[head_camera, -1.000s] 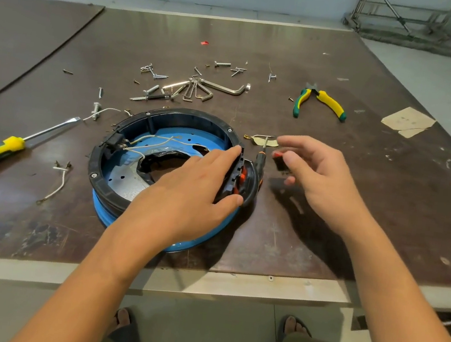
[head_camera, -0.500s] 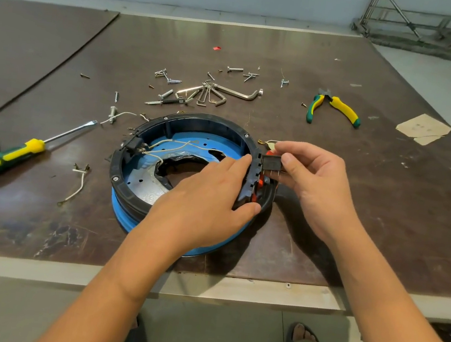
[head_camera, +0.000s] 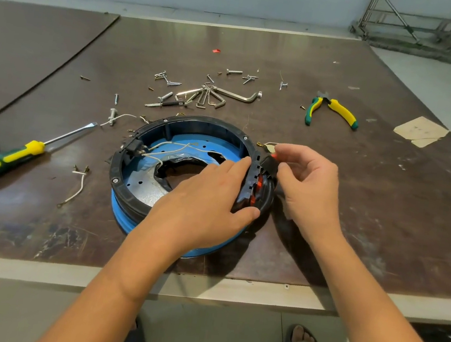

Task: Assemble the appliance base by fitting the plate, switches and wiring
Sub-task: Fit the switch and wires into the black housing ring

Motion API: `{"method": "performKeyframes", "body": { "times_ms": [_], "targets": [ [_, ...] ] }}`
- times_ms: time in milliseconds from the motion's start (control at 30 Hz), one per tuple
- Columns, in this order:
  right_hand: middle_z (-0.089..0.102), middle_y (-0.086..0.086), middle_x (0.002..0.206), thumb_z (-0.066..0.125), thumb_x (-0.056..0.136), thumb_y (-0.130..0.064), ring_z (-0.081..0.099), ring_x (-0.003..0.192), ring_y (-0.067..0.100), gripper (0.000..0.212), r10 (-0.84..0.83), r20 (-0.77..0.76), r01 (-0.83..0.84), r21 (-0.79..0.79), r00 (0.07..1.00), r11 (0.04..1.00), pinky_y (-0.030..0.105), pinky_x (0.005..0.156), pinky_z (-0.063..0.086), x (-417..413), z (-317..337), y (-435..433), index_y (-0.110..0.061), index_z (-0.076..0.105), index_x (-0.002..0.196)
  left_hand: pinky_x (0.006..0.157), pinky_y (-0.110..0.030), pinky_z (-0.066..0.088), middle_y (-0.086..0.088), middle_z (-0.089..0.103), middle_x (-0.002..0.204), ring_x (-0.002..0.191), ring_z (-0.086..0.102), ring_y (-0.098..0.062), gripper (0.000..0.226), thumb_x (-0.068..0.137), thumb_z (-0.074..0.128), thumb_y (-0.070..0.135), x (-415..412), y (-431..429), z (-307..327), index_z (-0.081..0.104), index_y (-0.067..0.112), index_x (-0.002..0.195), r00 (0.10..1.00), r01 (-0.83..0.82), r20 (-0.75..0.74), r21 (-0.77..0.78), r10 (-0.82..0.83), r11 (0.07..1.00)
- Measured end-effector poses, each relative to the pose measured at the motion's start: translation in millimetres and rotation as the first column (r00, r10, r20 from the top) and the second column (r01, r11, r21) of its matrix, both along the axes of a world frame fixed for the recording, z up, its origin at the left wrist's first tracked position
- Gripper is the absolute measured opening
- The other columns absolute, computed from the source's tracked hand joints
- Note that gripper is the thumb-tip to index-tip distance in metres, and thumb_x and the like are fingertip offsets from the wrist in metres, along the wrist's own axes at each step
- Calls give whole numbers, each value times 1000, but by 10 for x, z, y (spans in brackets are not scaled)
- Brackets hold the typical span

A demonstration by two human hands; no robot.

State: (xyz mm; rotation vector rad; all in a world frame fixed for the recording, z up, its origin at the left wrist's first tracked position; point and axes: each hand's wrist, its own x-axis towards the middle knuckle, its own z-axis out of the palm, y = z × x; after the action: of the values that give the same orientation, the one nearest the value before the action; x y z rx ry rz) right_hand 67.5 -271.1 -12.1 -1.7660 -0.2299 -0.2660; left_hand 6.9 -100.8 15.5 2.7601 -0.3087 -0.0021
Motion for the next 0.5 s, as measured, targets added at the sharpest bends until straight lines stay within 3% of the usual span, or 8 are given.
{"method": "performKeyframes", "body": {
  "times_ms": [167, 233, 433, 500],
  "targets": [
    [73, -5, 105, 69, 89, -6, 67, 98, 7, 27, 19, 145, 17, -240, 989, 971, 31, 85, 58, -28, 45, -50, -16, 75, 113, 105, -44, 41, 7, 34, 154, 139, 33, -15, 84, 91, 51, 61, 16, 2, -7, 8, 29, 156, 1000, -2, -4, 9, 2, 1000],
    [73, -7, 103, 71, 89, -9, 67, 94, 7, 28, 17, 114, 17, -287, 993, 958, 30, 83, 58, 4, 69, -83, -19, 74, 115, 105, -44, 40, 7, 33, 155, 140, 32, -15, 84, 91, 50, 62, 21, 1, -5, 8, 30, 156, 1000, -3, -11, 13, 3, 1000],
    [71, -1, 110, 66, 90, 1, 68, 97, 6, 36, 65, 43, -58, -141, 997, 988, 24, 90, 56, 62, 144, -148, -15, 69, 122, 105, -44, 41, 7, 32, 156, 141, 32, -15, 85, 91, 49, 63, 16, 6, -10, 7, 31, 157, 1000, -4, -8, 14, 4, 1000],
    [72, -1, 109, 67, 89, 1, 69, 99, 7, 35, 109, 32, -103, -163, 993, 981, 26, 90, 57, 47, 131, -127, -14, 71, 120, 105, -44, 41, 7, 33, 155, 140, 33, -15, 85, 91, 50, 63, 16, 2, -6, 8, 30, 157, 1000, -3, -7, 15, 3, 1000]
  ]
}}
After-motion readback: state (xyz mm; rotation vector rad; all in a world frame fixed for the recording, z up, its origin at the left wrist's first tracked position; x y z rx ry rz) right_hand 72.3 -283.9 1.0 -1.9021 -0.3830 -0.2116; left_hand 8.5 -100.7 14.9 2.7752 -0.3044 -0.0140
